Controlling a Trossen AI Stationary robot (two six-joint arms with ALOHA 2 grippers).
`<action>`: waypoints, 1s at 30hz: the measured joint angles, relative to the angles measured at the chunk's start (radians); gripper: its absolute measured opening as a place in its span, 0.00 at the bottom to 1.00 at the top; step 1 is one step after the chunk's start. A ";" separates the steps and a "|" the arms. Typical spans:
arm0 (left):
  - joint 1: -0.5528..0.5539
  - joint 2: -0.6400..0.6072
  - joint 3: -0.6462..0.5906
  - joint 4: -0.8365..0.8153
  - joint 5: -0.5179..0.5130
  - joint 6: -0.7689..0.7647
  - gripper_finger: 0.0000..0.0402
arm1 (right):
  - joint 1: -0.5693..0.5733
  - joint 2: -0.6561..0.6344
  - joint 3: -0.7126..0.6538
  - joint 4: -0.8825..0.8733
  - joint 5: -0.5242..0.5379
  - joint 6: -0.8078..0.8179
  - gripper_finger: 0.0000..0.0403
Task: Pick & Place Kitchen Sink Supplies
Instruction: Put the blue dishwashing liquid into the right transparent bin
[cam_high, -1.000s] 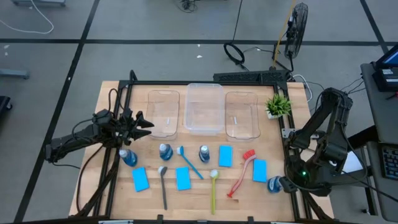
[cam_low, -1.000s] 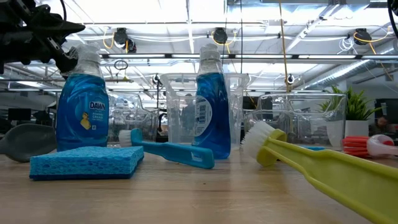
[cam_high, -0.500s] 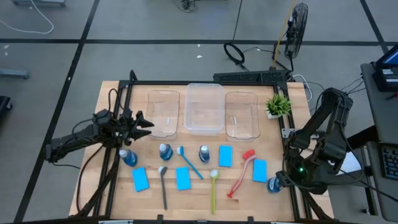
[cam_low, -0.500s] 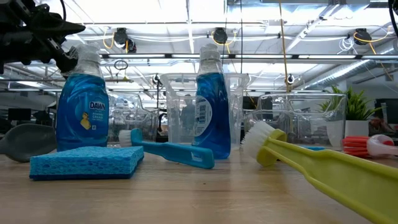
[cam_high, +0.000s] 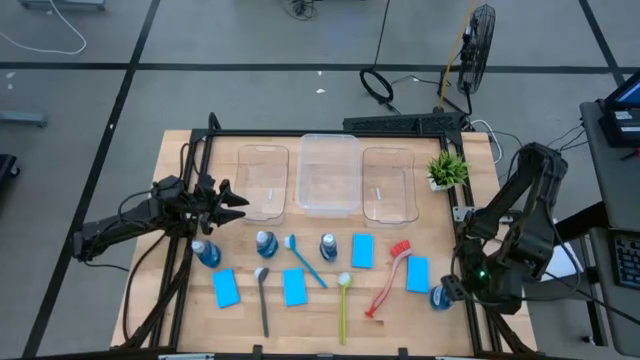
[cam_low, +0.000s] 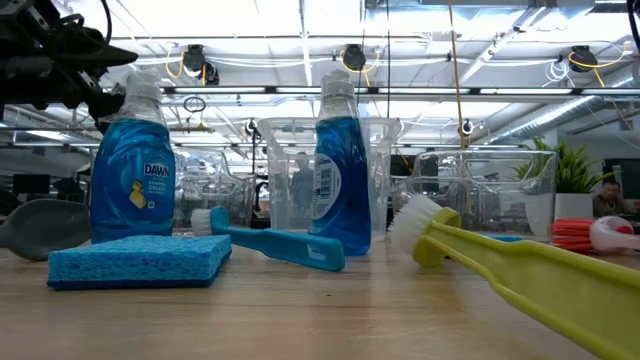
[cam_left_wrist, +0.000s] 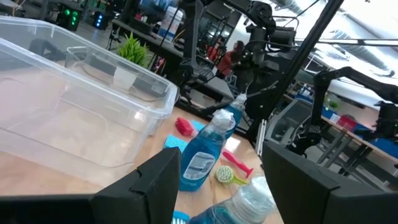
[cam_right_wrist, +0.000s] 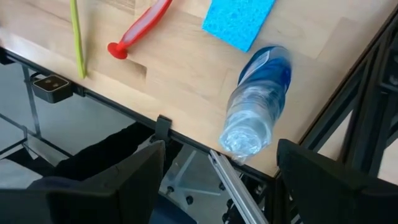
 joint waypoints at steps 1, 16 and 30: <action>0.000 0.000 0.000 0.000 0.000 0.002 0.57 | 0.000 0.006 0.000 0.005 -0.001 0.000 0.74; 0.000 0.000 0.000 0.001 -0.059 0.024 0.57 | 0.000 0.082 0.000 -0.044 -0.035 0.000 0.74; 0.000 0.000 0.000 0.001 -0.059 0.021 0.57 | 0.000 0.139 0.000 -0.049 -0.053 -0.001 0.74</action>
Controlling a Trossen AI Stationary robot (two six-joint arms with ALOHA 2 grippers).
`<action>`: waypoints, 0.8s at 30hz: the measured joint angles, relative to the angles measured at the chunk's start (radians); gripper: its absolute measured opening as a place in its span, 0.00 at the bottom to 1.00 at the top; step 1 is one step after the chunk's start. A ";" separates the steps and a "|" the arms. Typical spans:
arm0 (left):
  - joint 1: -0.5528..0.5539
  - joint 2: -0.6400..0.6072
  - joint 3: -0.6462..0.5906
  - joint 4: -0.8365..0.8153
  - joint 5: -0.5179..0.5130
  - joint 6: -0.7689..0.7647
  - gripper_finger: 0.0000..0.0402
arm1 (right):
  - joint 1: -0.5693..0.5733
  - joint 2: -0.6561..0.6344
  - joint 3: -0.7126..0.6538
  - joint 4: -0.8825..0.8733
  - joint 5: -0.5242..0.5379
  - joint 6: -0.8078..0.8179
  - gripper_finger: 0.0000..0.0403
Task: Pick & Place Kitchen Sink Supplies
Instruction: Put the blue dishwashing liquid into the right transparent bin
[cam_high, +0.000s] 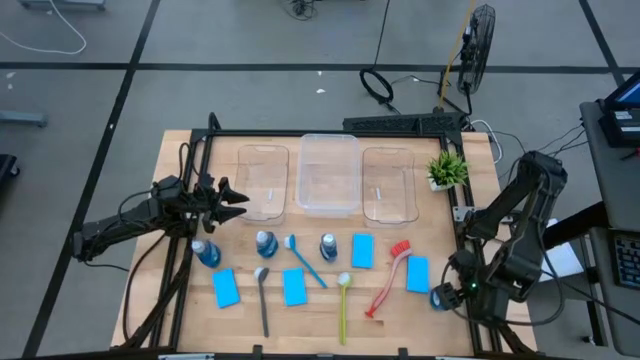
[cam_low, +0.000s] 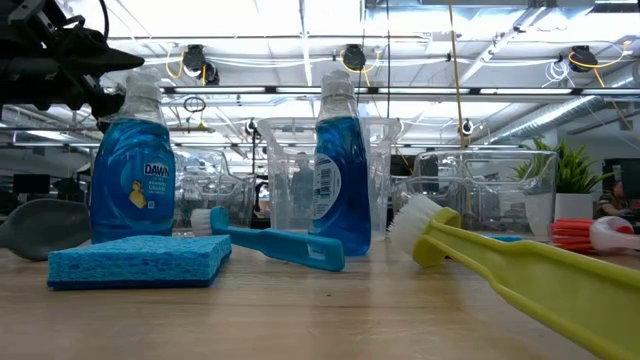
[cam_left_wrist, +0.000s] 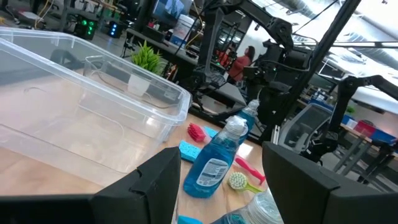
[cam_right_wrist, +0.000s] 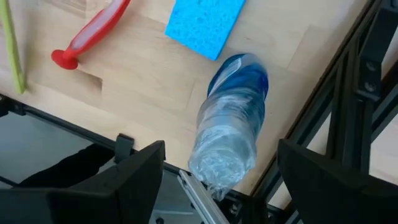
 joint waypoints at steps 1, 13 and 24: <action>0.000 0.000 0.000 0.000 0.000 0.000 0.57 | 0.000 0.006 0.000 -0.001 0.000 0.000 0.74; 0.000 0.000 0.000 0.000 0.000 0.000 0.57 | -0.008 0.047 0.000 -0.043 0.006 0.001 0.74; 0.000 0.000 0.000 0.000 0.000 0.000 0.57 | -0.011 0.047 -0.030 -0.032 0.005 -0.001 0.70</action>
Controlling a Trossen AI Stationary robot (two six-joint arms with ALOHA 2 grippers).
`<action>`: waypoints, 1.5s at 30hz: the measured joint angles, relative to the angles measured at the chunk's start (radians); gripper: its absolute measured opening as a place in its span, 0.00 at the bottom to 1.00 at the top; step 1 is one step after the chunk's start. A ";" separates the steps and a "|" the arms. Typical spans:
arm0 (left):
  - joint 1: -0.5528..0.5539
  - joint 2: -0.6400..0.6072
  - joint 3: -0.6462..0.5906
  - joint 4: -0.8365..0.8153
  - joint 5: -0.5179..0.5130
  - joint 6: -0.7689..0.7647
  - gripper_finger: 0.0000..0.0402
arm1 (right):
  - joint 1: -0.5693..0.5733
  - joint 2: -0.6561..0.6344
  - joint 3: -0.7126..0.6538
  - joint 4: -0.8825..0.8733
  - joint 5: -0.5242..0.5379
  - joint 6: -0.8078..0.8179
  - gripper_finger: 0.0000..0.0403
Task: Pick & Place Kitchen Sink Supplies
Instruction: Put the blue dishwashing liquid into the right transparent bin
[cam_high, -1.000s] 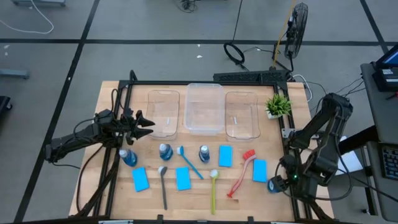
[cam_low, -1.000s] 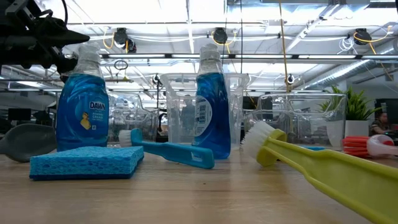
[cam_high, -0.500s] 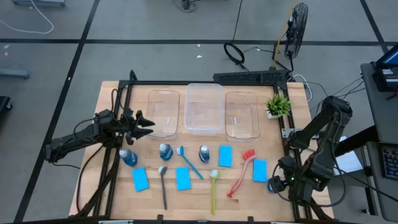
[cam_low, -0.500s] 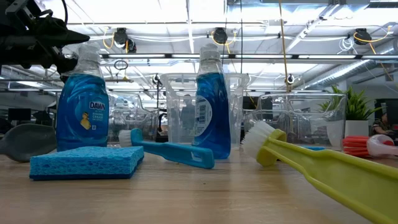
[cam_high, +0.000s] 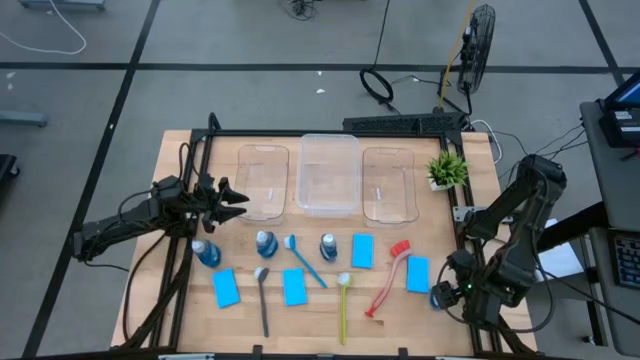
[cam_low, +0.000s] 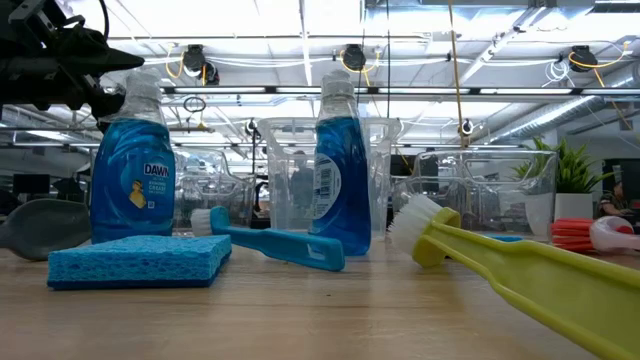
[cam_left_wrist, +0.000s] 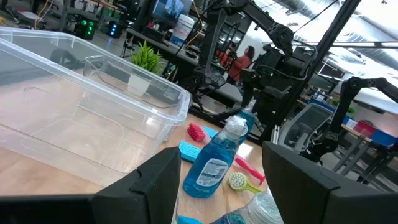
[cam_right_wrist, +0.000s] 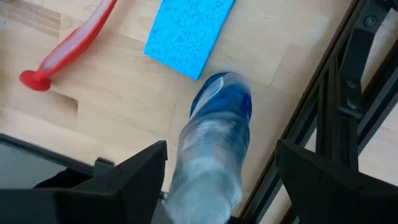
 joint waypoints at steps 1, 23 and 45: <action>0.000 0.000 0.000 0.000 0.000 0.000 0.57 | -0.002 0.000 -0.018 0.027 -0.002 -0.001 0.70; 0.000 0.000 0.000 -0.001 0.001 -0.001 0.57 | -0.004 -0.074 -0.201 0.257 0.072 0.029 0.65; 0.000 0.000 0.000 -0.006 -0.002 0.026 0.57 | -0.004 -0.079 -0.199 0.249 0.075 -0.006 0.40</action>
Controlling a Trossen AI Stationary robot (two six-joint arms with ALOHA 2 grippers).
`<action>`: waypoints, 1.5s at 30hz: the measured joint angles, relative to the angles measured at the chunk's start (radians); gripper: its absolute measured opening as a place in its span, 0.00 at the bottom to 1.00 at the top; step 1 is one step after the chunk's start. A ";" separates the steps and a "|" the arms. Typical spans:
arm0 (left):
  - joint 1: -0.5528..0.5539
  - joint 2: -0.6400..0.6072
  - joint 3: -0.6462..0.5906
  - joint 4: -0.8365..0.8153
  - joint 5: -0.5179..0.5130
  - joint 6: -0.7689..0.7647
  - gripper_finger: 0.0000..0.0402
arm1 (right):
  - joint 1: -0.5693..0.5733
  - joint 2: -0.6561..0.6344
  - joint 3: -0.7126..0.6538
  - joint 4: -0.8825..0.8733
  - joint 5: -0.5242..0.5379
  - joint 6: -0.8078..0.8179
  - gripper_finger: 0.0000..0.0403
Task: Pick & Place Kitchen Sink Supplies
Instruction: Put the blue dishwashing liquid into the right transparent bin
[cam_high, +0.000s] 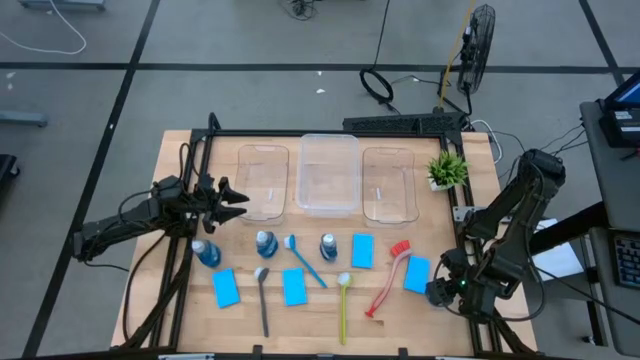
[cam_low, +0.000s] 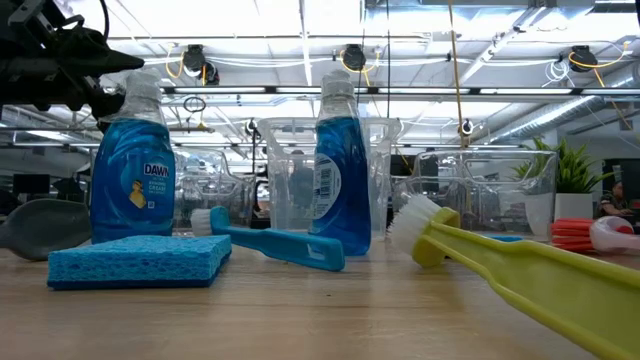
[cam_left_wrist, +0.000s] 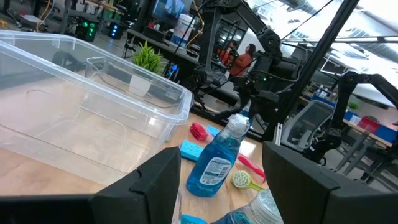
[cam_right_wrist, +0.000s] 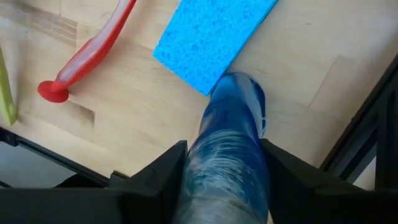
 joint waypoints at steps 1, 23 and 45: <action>0.000 0.000 0.000 0.000 0.000 -0.001 0.57 | 0.000 0.000 0.000 0.002 0.000 -0.001 0.39; 0.000 0.000 0.000 0.000 -0.001 -0.003 0.57 | 0.002 -0.224 0.000 -0.008 0.030 -0.065 0.38; 0.000 0.000 0.000 0.001 -0.001 -0.008 0.57 | -0.089 -0.398 0.000 0.177 0.790 -0.625 0.38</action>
